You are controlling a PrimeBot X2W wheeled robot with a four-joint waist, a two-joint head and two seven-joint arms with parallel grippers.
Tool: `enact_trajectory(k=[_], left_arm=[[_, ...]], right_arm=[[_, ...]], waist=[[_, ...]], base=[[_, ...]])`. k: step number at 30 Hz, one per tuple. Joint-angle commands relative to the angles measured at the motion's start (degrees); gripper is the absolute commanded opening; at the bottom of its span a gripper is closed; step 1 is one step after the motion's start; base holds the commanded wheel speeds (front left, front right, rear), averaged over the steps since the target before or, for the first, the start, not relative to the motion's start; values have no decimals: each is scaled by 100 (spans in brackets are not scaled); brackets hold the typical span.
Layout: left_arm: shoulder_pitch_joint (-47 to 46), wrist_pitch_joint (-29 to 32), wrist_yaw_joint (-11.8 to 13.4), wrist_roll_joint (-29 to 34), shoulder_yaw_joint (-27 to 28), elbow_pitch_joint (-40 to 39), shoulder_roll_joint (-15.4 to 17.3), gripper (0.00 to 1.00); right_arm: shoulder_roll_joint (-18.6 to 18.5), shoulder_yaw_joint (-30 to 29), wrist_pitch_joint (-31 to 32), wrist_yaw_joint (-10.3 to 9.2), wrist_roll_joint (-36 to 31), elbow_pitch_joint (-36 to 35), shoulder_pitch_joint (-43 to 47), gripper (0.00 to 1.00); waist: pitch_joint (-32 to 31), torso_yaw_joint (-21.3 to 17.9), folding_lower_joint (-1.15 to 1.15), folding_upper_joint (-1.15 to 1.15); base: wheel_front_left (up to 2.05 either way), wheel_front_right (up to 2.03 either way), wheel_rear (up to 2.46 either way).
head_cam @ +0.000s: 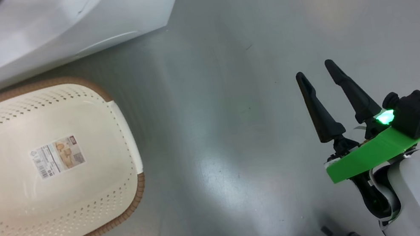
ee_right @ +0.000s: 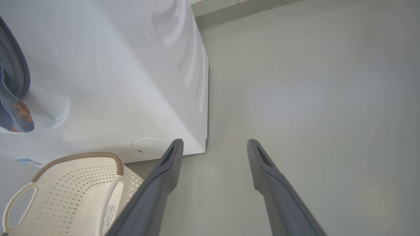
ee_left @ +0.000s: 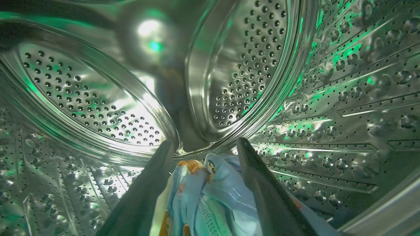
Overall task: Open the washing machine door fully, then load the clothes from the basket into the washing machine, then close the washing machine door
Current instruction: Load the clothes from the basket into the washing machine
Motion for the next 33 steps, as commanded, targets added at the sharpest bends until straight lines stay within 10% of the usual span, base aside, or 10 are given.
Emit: enact_trajectory(k=[1, 33], left_arm=[[116, -32, 41, -69, 27, -187, 234, 100], [2929, -86, 393, -537, 289, -3374, 161, 100]], right_arm=[[10, 84, -28, 9, -48, -106, 110, 100], [10, -194, -28, 9, -178, -128, 193, 100]], waist=[[-12, 43, 0, 0], [-211, 481, 0, 0]], base=[[0, 0, 0], [0, 0, 0]])
